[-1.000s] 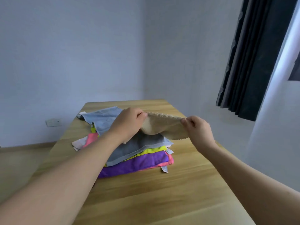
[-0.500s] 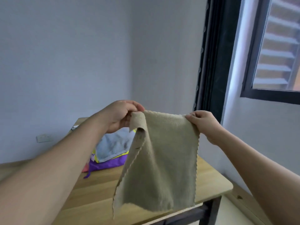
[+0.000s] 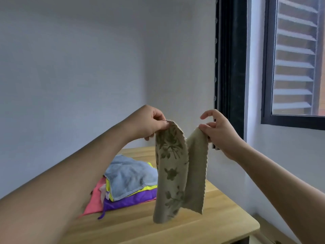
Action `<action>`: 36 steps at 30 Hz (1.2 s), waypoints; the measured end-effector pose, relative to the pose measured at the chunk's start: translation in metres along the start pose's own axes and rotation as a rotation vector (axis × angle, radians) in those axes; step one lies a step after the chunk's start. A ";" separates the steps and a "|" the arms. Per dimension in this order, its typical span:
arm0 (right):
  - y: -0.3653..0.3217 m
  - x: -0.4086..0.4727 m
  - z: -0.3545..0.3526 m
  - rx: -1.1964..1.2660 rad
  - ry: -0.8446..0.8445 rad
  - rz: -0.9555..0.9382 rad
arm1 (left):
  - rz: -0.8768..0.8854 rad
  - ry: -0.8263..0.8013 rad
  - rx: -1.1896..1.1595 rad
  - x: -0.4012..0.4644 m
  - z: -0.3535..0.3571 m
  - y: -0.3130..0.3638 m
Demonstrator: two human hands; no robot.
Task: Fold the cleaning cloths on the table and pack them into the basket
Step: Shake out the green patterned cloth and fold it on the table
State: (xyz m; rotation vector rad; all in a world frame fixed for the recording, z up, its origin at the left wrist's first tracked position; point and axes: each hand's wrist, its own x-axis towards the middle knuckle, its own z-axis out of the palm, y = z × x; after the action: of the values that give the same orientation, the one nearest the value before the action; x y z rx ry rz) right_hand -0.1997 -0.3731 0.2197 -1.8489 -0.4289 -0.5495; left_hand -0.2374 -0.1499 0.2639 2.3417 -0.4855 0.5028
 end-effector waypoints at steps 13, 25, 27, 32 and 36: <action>-0.014 -0.016 0.014 0.435 -0.314 0.191 | 0.077 0.008 -0.210 -0.006 0.002 -0.008; -0.019 -0.019 0.024 0.053 -0.223 -0.140 | 0.096 0.002 -0.324 -0.008 -0.013 0.001; -0.020 -0.020 0.026 0.055 -0.122 -0.151 | 0.083 -0.002 -0.300 -0.011 -0.011 0.000; -0.026 -0.021 0.028 0.256 -0.072 -0.091 | 0.077 -0.028 -0.154 -0.016 -0.009 -0.008; -0.033 -0.020 0.029 0.370 -0.078 -0.010 | 0.025 -0.227 -0.021 -0.021 -0.010 -0.010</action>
State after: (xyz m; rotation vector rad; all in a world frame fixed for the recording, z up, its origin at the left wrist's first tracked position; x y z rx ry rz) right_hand -0.2288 -0.3352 0.2257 -1.5159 -0.5532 -0.3759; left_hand -0.2532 -0.1320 0.2555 2.3868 -0.6221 0.2420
